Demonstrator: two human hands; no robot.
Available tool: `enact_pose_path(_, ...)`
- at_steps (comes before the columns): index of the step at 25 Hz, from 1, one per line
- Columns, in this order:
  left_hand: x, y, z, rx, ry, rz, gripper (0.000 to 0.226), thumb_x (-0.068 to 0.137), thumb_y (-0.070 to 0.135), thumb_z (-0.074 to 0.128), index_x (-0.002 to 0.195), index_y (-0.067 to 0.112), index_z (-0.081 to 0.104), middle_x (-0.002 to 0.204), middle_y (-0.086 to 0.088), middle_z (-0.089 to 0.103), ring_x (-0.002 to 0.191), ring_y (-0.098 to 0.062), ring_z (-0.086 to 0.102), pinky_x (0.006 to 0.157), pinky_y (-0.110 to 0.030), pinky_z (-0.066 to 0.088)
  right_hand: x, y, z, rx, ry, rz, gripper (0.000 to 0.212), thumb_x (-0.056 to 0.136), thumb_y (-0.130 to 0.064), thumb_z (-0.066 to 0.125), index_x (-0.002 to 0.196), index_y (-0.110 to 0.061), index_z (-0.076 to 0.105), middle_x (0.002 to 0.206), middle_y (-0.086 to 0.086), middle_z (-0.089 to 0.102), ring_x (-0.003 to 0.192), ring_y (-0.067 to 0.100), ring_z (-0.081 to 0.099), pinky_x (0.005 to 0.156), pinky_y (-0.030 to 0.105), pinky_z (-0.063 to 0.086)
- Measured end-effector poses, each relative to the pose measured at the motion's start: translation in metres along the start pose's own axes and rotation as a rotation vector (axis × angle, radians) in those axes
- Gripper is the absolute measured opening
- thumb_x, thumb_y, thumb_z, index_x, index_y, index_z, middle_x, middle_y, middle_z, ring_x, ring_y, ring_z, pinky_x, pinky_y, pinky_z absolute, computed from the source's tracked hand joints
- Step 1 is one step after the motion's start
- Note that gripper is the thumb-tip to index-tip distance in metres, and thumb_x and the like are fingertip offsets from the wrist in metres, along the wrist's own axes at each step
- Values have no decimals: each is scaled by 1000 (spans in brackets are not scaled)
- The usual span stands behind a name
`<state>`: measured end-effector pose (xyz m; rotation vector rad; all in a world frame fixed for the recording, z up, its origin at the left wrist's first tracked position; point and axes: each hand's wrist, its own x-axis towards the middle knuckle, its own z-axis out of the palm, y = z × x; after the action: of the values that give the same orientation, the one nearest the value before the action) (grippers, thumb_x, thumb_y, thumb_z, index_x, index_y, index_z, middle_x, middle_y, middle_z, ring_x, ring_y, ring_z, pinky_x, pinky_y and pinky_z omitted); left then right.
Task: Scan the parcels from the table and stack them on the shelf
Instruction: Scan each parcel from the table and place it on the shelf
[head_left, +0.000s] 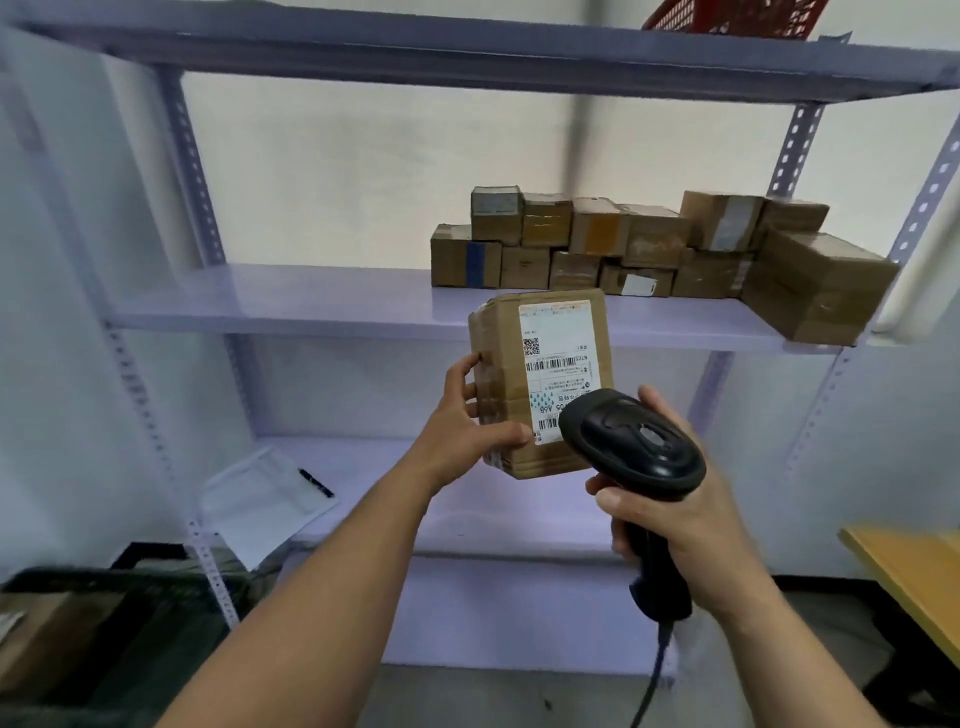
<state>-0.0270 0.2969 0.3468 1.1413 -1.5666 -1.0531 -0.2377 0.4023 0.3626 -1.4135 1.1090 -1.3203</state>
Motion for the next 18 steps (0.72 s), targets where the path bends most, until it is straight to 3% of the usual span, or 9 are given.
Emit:
enact_pose_path(3, -5, -4, -14, 8, 53, -8, 93, 73, 32, 82, 140, 41, 18, 142, 1, 43, 121, -18, 49, 86, -27, 48, 15, 3, 9, 10, -60, -16, 105, 58, -8, 79, 146, -41, 33, 85, 22, 71, 47, 29, 54, 47, 35, 49)
enact_pose_path(7, -8, -10, -42, 23, 138, -37, 94, 68, 37, 81, 139, 43, 19, 139, 2, 45, 121, -18, 51, 96, -37, 50, 40, 10, 28, 40, -147, -23, 104, 58, -6, 76, 148, -37, 33, 83, 22, 71, 44, 28, 53, 43, 34, 48)
enact_pose_path(18, 74, -28, -181, 59, 217, -56, 100, 60, 37, 78, 143, 39, 23, 127, 7, 52, 112, -9, 56, 94, -39, 53, 162, 28, 135, 2, -188, -35, 97, 71, 13, 72, 139, -47, 39, 89, 17, 71, 46, 30, 55, 46, 35, 51)
